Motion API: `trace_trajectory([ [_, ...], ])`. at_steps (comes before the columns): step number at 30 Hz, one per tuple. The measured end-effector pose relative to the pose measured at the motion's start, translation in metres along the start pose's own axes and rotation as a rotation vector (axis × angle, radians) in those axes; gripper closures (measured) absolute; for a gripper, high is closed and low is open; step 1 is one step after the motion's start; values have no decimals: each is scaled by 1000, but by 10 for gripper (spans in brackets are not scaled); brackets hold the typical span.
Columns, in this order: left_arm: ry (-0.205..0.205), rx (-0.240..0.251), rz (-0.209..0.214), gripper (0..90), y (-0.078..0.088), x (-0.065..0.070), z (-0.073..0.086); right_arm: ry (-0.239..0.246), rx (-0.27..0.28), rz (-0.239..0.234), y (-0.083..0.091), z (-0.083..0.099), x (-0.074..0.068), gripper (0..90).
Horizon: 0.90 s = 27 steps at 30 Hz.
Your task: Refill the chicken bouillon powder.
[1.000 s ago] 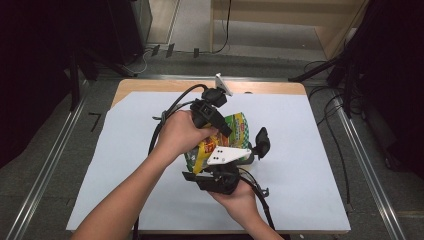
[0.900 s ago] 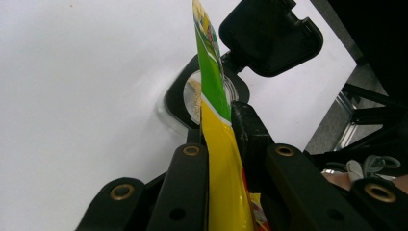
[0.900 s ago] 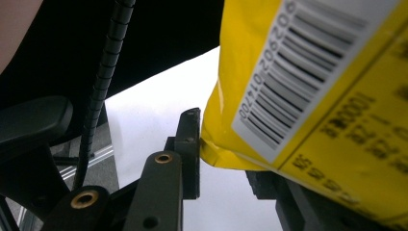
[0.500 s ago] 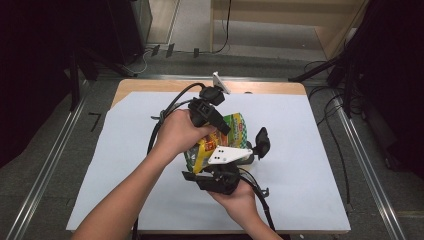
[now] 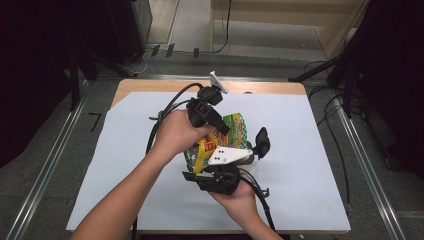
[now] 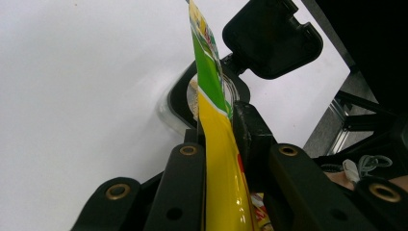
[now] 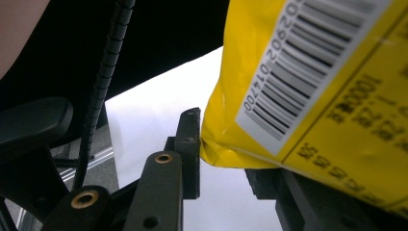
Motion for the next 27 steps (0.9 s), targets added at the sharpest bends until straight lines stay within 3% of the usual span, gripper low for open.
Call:
trace_trajectory([
  [27, 2, 0, 4, 822, -3, 0, 0, -10, -7, 3, -1, 1, 1, 715],
])
Point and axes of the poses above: each handheld gripper's, and its own axes: y roughly backward along the jaws, z roughly out of its underside, x roughly to its right, the point moved 6 cm from there along -y, roughly forward along the jaws, and after that the axes turned 6 degrees about -z, right-handed, at the moved point
